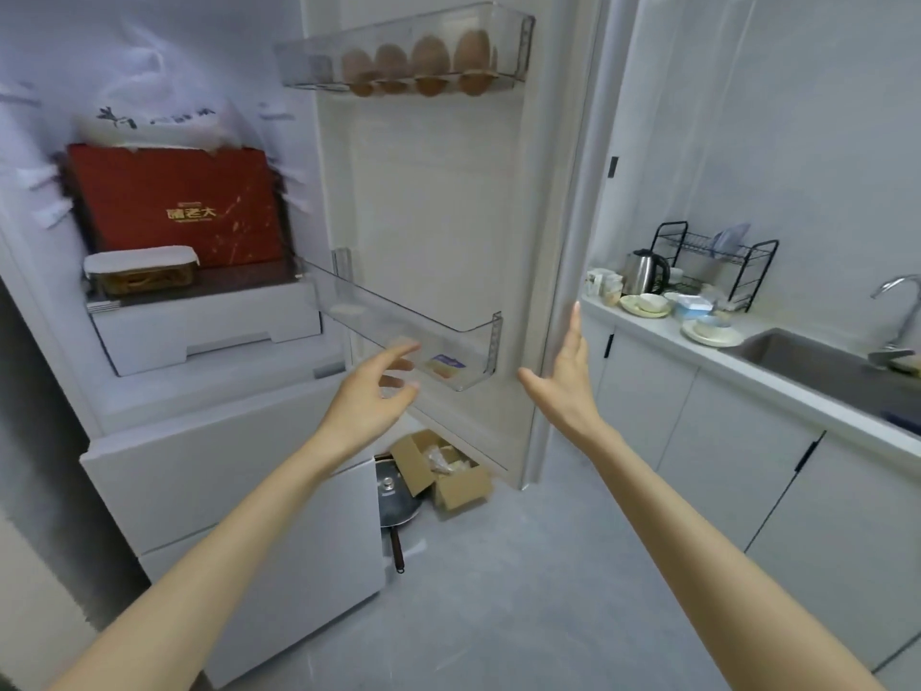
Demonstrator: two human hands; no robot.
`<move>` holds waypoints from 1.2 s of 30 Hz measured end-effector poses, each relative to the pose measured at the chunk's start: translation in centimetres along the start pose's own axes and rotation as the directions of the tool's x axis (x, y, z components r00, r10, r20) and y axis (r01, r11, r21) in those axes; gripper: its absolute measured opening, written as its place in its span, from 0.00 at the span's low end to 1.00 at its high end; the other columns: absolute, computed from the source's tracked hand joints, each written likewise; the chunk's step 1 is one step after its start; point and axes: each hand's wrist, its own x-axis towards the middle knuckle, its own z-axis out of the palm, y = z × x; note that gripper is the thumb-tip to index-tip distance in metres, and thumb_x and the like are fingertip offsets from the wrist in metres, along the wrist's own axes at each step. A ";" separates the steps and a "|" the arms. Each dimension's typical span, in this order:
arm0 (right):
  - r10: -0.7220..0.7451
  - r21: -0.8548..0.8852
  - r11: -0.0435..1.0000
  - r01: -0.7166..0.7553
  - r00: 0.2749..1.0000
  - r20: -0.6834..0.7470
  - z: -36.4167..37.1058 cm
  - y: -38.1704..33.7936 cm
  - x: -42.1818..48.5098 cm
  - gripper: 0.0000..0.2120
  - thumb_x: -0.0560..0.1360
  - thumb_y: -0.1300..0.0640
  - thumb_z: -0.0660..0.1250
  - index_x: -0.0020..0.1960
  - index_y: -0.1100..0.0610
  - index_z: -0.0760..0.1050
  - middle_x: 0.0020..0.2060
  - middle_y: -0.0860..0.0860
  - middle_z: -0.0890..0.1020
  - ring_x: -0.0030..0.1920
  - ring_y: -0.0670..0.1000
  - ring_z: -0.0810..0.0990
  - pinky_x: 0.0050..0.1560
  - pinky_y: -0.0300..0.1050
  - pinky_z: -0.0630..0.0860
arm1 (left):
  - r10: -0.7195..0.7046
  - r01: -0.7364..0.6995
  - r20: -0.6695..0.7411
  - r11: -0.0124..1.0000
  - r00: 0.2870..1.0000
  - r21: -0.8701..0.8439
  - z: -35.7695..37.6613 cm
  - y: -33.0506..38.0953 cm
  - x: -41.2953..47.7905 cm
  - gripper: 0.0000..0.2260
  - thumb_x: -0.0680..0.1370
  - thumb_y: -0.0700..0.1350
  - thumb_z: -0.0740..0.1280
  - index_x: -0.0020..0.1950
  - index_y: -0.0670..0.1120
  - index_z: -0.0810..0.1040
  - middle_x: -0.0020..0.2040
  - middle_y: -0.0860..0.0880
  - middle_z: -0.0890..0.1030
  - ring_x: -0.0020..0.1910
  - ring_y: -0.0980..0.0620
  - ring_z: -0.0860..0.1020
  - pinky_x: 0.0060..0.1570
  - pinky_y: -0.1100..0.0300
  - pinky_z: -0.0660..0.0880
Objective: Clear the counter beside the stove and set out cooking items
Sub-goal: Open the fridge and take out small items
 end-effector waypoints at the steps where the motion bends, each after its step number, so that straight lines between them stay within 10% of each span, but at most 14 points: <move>1: -0.003 -0.001 1.000 0.003 1.000 -0.007 -0.1 0.1 0.1 0.48 0.73 0.63 0.65 0.78 0.49 0.35 0.78 0.50 0.46 0.77 0.51 0.49 0.75 0.49 0.51 | 0.011 -0.011 0.003 1.000 1.000 0.003 0.0 0.1 0.6 0.20 0.78 0.43 0.66 0.69 0.55 0.70 0.59 0.52 0.77 0.53 0.56 0.76 0.45 0.70 0.70; 7: -0.282 -0.135 0.957 0.256 0.928 -0.245 1.0 -2.2 0.1 0.32 0.73 0.66 0.65 0.74 0.54 0.61 0.73 0.54 0.62 0.74 0.51 0.58 0.71 0.31 0.49 | 0.093 -0.093 -0.024 0.996 0.995 -0.005 -1.1 -0.1 4.4 0.20 0.78 0.42 0.66 0.69 0.53 0.72 0.58 0.52 0.78 0.55 0.56 0.77 0.45 0.72 0.69; 12: -0.426 -0.242 0.879 0.412 0.905 -0.009 1.6 -6.5 4.1 0.16 0.76 0.63 0.63 0.61 0.52 0.75 0.63 0.48 0.75 0.63 0.48 0.72 0.63 0.36 0.66 | 0.187 -0.184 -0.098 0.982 0.978 0.034 -3.7 -0.8 9.3 0.16 0.77 0.41 0.66 0.62 0.55 0.76 0.55 0.52 0.79 0.52 0.56 0.77 0.54 0.61 0.73; 18: -0.103 -0.400 0.883 0.245 0.933 0.344 2.3 -9.8 11.2 0.12 0.76 0.63 0.62 0.55 0.52 0.79 0.51 0.47 0.82 0.45 0.46 0.78 0.43 0.33 0.71 | 0.330 -0.337 0.072 0.906 0.941 0.256 -4.8 -3.1 16.4 0.12 0.79 0.47 0.65 0.63 0.53 0.76 0.54 0.53 0.78 0.54 0.56 0.74 0.49 0.69 0.66; 23: 0.483 -0.662 0.741 0.115 0.594 0.644 4.9 -9.5 16.2 0.15 0.70 0.62 0.74 0.55 0.52 0.80 0.53 0.57 0.83 0.49 0.56 0.84 0.52 0.45 0.81 | 0.210 -0.312 0.323 0.898 0.923 0.309 -4.4 -4.6 20.7 0.10 0.79 0.49 0.64 0.60 0.54 0.78 0.54 0.53 0.77 0.53 0.55 0.75 0.52 0.62 0.70; 27: 0.627 -0.729 0.676 0.106 0.436 0.645 6.9 -8.6 16.8 0.19 0.64 0.63 0.80 0.53 0.53 0.81 0.52 0.59 0.83 0.51 0.60 0.84 0.51 0.52 0.82 | 0.176 -0.314 0.416 0.904 0.892 0.292 -4.3 -5.3 22.7 0.10 0.78 0.50 0.66 0.58 0.53 0.79 0.55 0.53 0.79 0.51 0.55 0.77 0.50 0.63 0.69; 36: 0.624 -0.732 0.682 -0.002 0.524 0.580 6.7 -8.1 15.7 0.16 0.65 0.62 0.79 0.50 0.56 0.78 0.39 0.52 0.82 0.32 0.47 0.82 0.35 0.38 0.79 | 0.033 -0.144 0.624 0.981 0.780 0.128 -4.0 -4.7 25.3 0.15 0.71 0.46 0.75 0.57 0.53 0.79 0.52 0.53 0.81 0.50 0.55 0.79 0.49 0.61 0.78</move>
